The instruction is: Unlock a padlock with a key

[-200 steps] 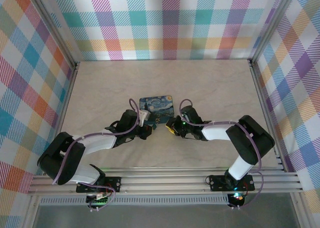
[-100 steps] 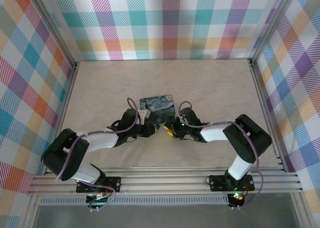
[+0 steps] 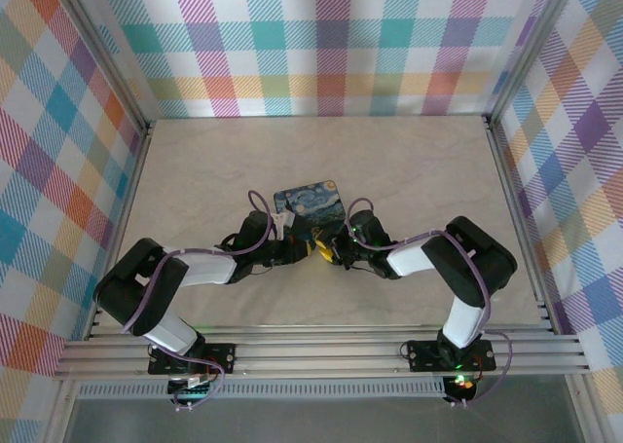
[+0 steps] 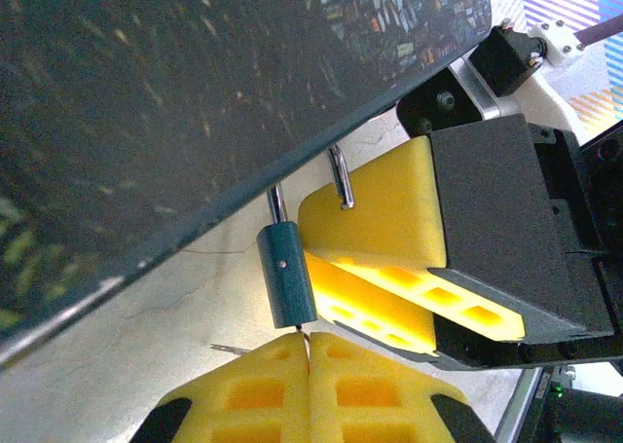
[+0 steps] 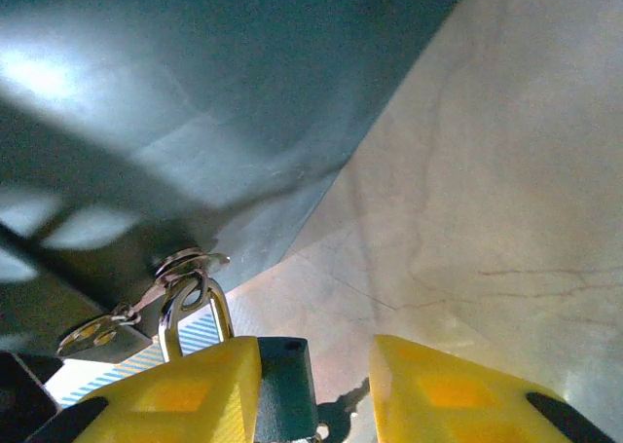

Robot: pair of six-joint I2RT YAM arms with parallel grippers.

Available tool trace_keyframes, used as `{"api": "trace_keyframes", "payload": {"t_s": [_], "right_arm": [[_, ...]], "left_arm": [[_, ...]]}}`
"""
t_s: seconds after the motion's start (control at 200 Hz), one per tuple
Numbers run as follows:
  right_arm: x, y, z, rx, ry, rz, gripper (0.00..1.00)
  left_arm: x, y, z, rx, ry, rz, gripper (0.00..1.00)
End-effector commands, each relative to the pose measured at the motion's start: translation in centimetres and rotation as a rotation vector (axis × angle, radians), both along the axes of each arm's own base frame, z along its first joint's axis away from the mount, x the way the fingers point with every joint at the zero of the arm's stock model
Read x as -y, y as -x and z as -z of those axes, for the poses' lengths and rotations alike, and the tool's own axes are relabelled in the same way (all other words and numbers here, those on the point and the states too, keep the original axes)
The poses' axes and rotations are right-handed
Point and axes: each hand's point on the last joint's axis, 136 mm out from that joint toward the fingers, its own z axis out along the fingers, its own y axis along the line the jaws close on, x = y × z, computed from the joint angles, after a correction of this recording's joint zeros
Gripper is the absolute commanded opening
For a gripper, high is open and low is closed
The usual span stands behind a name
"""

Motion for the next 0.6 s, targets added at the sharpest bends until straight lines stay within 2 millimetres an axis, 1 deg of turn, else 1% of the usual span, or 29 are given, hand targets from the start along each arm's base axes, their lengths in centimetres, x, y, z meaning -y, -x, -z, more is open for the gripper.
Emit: {"api": "trace_keyframes", "payload": {"t_s": [0.0,0.09,0.24,0.305,0.4,0.5,0.595], "right_arm": [[-0.61,0.57,0.12,-0.019,-0.058,-0.005,0.35],[-0.57,0.51,0.06,-0.017,-0.081,0.010,0.36],[-0.37,0.43,-0.10,-0.012,-0.113,0.036,0.40],[-0.36,0.36,-0.28,-0.008,-0.126,0.043,0.43],[-0.42,0.30,-0.54,-0.002,-0.136,0.044,0.44],[-0.48,0.19,-0.65,0.003,-0.138,0.044,0.40],[-0.54,0.11,-0.58,0.006,-0.137,0.044,0.29]], "left_arm": [[1.93,-0.44,-2.59,0.022,0.130,0.026,0.00],[2.26,-0.56,-2.60,0.005,0.160,0.022,0.00],[2.57,-0.86,-2.57,-0.013,0.200,0.005,0.00],[2.56,-0.95,-2.39,-0.018,0.200,0.000,0.00],[2.51,-0.99,-2.18,-0.025,0.198,-0.005,0.00],[2.50,-1.04,-2.17,-0.026,0.198,-0.006,0.00],[2.56,-1.07,-2.28,-0.025,0.201,-0.002,0.00]]}}
